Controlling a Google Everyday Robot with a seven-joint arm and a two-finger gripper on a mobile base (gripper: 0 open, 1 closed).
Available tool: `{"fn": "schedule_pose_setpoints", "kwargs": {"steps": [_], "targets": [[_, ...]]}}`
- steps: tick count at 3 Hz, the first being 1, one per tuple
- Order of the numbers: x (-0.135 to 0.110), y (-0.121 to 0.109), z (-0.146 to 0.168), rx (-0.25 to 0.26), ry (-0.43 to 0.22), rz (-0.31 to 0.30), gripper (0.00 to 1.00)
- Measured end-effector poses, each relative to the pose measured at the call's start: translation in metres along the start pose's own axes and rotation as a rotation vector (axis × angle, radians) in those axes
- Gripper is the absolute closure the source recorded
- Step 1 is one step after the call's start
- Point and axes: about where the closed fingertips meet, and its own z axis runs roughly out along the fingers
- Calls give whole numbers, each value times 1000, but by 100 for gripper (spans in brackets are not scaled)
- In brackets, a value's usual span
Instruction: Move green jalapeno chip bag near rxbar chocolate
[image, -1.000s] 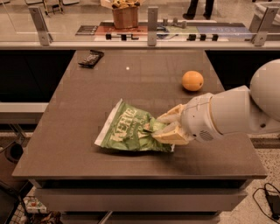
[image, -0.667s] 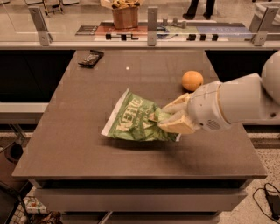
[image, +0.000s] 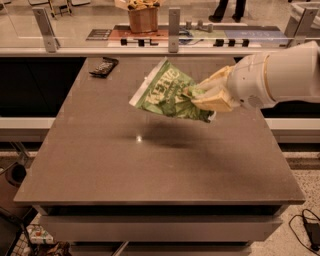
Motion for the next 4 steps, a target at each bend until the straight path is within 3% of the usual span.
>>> {"fn": "schedule_pose_setpoints", "kwargs": {"steps": [2,3,4], "targets": [[-41,-72,21,58,-25,-65,100],[-56,-88,47,77,9,-89,100],[-60,-104,78,109,83,-96,100]]}}
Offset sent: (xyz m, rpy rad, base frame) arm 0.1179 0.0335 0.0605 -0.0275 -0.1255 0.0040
